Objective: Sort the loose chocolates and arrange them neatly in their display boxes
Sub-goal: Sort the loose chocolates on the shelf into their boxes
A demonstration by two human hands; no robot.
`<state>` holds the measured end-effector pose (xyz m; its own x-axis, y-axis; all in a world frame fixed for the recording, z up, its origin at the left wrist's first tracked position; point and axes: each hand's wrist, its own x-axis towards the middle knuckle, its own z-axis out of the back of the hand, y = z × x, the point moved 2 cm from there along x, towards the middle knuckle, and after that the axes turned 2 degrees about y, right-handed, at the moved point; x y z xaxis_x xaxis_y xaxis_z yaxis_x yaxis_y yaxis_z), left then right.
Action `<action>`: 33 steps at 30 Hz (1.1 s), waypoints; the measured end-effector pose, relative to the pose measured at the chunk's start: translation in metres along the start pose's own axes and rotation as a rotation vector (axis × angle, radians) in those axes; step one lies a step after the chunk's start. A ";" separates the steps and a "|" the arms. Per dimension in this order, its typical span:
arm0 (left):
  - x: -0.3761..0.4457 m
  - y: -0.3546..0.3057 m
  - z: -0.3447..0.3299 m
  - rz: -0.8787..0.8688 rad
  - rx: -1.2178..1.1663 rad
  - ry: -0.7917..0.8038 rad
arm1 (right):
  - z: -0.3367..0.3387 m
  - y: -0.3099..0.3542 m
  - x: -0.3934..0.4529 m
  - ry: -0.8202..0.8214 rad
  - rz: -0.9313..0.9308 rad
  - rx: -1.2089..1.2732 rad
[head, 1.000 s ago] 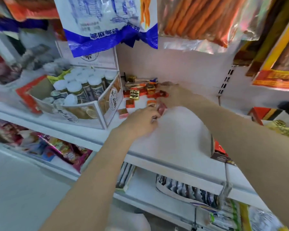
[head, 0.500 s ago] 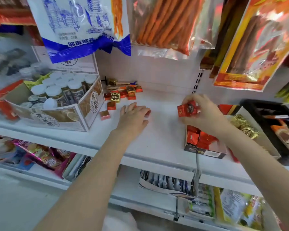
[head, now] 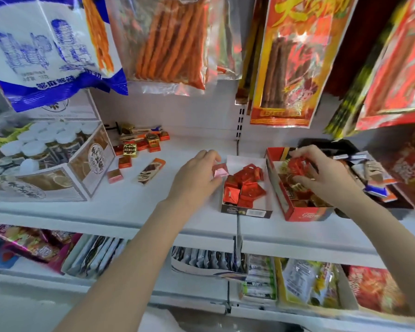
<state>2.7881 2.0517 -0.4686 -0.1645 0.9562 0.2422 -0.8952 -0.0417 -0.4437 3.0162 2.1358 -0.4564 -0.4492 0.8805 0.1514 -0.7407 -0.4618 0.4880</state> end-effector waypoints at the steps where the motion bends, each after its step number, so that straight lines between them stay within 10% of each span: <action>1: 0.000 -0.005 0.000 -0.019 -0.020 0.001 | 0.001 -0.002 0.001 -0.033 0.002 0.053; 6: 0.001 -0.018 -0.001 -0.038 -0.073 0.037 | 0.024 -0.012 0.005 -0.306 -0.108 0.257; 13: 0.006 -0.027 -0.010 -0.023 -0.119 0.100 | 0.007 -0.006 0.001 0.020 -0.060 0.027; 25: 0.005 -0.036 -0.027 -0.128 -0.167 0.313 | -0.012 0.016 -0.007 0.005 0.159 -0.172; 33: 0.009 -0.003 -0.009 -0.043 -0.005 0.113 | -0.029 0.048 0.008 -0.009 0.232 -0.100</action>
<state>2.7934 2.0629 -0.4728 -0.0776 0.9836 0.1627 -0.8983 0.0018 -0.4395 2.9624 2.1176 -0.4566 -0.6091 0.7502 0.2574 -0.6639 -0.6598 0.3521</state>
